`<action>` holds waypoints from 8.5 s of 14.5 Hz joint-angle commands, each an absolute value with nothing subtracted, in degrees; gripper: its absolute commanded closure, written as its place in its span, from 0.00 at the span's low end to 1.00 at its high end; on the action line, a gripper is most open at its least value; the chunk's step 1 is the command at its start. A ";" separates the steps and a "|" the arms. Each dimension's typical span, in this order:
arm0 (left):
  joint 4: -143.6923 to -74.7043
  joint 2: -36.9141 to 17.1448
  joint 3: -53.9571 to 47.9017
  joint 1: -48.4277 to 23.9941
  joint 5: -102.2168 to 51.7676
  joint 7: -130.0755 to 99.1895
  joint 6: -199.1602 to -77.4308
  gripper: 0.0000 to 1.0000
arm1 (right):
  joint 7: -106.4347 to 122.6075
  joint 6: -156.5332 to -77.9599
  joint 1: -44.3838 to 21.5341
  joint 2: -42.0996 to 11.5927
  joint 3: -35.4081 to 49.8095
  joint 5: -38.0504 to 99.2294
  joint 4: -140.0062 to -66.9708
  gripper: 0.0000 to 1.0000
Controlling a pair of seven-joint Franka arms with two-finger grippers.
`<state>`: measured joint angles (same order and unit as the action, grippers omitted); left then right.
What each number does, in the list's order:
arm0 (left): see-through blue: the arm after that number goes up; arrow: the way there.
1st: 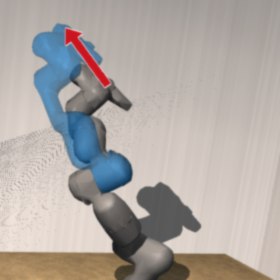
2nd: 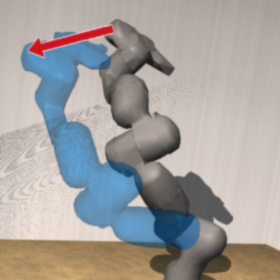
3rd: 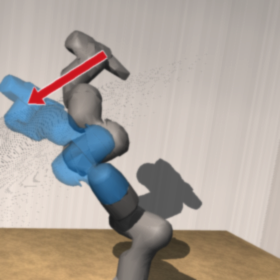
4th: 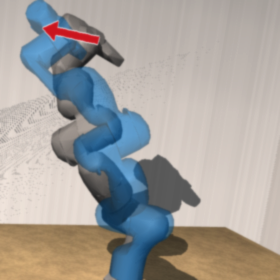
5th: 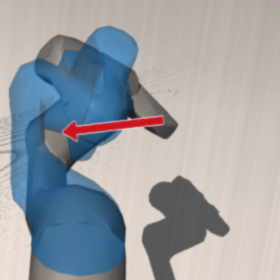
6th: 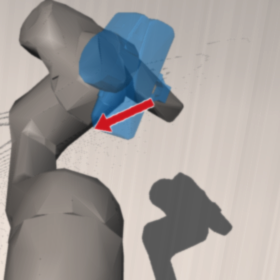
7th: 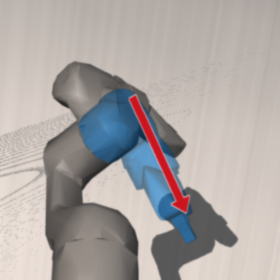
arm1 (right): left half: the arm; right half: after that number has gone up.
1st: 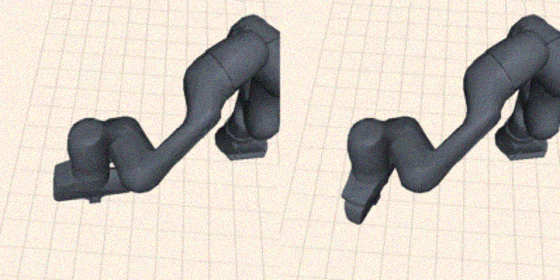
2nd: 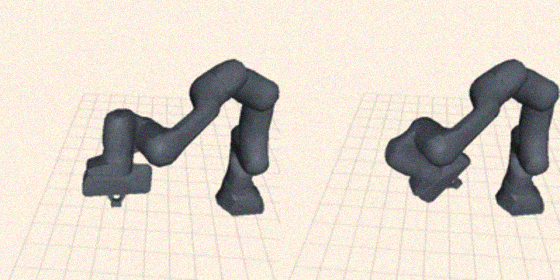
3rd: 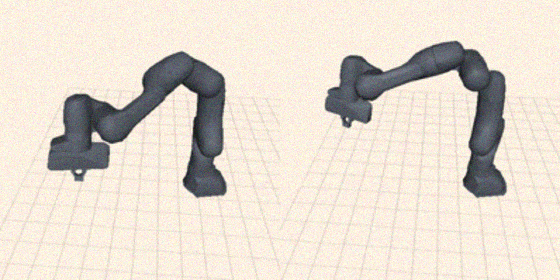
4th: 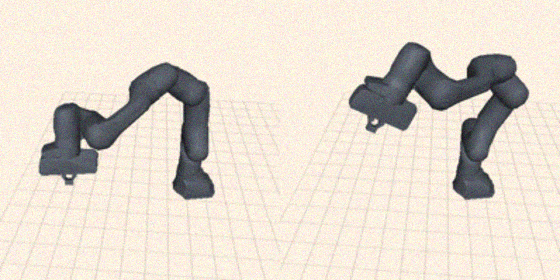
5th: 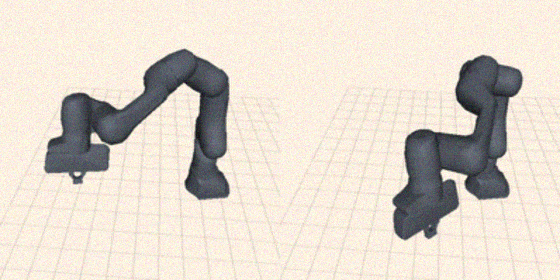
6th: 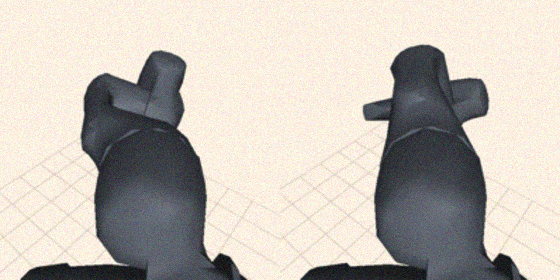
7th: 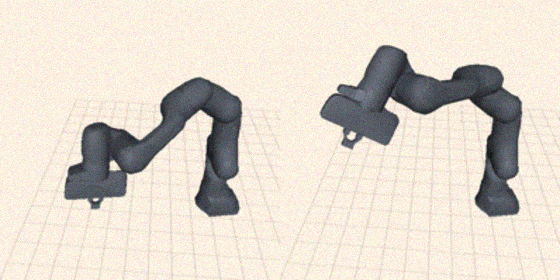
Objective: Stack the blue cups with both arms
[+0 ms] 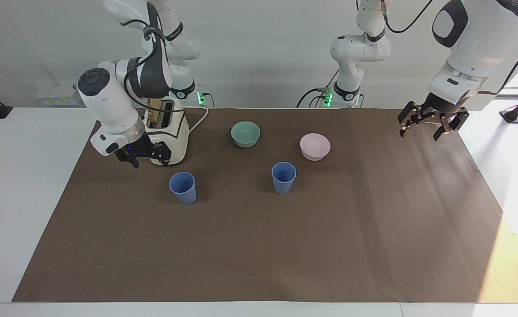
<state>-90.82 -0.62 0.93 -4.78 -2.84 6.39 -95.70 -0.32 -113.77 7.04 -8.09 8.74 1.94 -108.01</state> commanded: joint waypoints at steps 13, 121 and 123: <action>-84.99 -1.41 0.26 -4.22 0.62 6.59 -84.73 0.00 | 0.62 -123.31 5.01 -13.62 8.96 3.16 -111.36 1.00; -85.52 -1.14 0.35 -2.37 -1.76 6.42 -86.31 0.00 | -4.31 -87.72 14.68 -3.61 17.23 -1.15 -85.95 0.00; -85.60 -1.05 0.35 -2.37 -1.76 6.50 -86.31 0.00 | -3.52 -87.36 15.03 -1.77 17.23 -1.14 -88.49 0.00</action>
<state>-86.05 -1.21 0.87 -3.32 -1.07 6.36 -86.53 -4.27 -86.22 13.54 -5.47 16.77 -3.03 -83.65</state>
